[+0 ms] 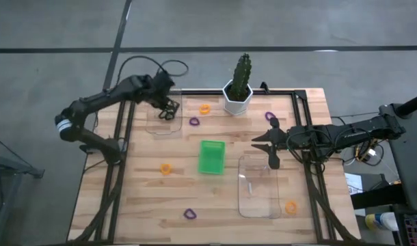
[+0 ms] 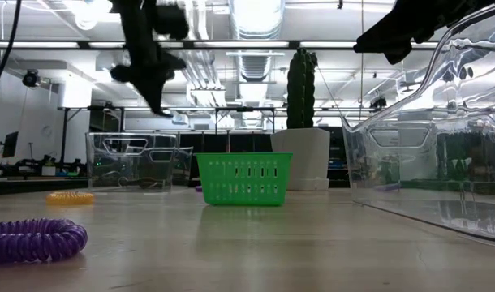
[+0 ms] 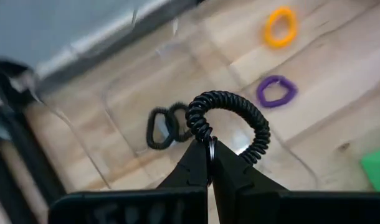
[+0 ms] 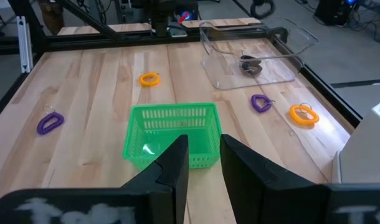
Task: Sort spring keychains
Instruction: Put the black spring keychain into the top transparent bin
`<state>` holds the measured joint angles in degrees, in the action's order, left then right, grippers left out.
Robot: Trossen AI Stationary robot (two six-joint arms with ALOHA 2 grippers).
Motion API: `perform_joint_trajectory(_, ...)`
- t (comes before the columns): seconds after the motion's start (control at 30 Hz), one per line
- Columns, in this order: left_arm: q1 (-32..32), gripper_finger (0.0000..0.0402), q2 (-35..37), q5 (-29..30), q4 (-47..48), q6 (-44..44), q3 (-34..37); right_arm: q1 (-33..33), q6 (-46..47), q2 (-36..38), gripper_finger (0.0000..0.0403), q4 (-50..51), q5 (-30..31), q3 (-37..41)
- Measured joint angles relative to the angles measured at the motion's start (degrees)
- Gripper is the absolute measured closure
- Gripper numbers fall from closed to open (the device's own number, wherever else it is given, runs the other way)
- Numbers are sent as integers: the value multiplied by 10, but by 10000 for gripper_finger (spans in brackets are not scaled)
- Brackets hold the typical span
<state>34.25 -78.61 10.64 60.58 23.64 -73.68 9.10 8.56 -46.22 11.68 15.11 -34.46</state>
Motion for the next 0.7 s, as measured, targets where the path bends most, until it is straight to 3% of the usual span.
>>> perform_joint_trajectory(0.1,66,401,0,-54,-25,-9,40,0,1,0,317,0,0,0)
perform_joint_trajectory(0.23,108,401,0,-62,-45,-11,93,0,17,0,317,0,0,0)
perform_joint_trajectory(0.5,109,401,0,-99,-110,-6,156,0,30,0,317,0,0,0)
perform_joint_trajectory(0.7,109,401,-23,-99,-132,6,161,0,30,0,317,0,0,0)
